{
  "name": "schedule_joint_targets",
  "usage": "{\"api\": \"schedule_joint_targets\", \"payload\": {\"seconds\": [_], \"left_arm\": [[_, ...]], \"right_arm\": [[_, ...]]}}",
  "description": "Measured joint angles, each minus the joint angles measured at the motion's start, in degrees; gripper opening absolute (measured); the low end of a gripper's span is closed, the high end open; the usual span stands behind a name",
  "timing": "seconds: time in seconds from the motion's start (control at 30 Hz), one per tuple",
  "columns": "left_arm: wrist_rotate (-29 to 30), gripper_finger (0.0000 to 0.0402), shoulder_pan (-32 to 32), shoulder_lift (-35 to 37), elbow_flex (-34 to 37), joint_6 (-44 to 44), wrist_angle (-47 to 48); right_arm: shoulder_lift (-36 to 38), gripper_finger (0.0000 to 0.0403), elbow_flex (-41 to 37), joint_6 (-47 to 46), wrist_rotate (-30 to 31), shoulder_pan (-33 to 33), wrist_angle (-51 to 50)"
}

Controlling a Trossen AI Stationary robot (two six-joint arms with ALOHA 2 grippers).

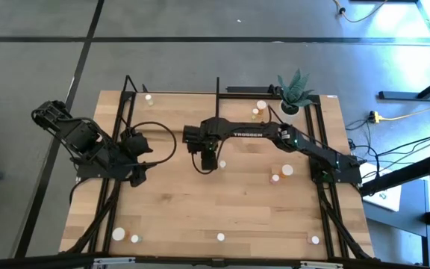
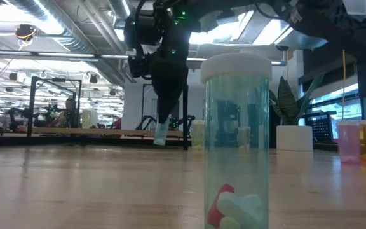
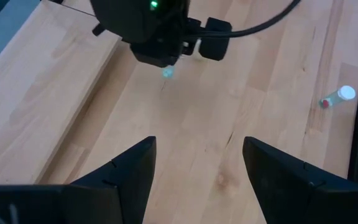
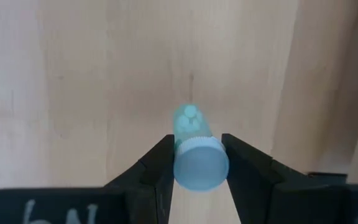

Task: Pick and place medicine bottles onto shelf by color
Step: Put the top green pill bottle on the shelf

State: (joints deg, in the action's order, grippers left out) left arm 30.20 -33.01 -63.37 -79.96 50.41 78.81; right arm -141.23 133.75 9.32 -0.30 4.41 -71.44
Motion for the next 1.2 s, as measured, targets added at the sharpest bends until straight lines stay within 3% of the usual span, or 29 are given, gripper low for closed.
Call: {"api": "schedule_joint_targets", "payload": {"seconds": [0.93, 1.2], "left_arm": [[-0.02, 0.0234, 0.0, 0.0, 0.0, -0.02, 0.02], [-0.02, 0.0234, 0.0, 0.0, 0.0, -0.02, 0.02]], "right_arm": [[-1.33, 0.013, -0.09, -1.46, 0.62, -0.16, -0.15], [-1.33, 0.0181, -0.07, -1.31, 0.64, -0.15, 0.24]]}}
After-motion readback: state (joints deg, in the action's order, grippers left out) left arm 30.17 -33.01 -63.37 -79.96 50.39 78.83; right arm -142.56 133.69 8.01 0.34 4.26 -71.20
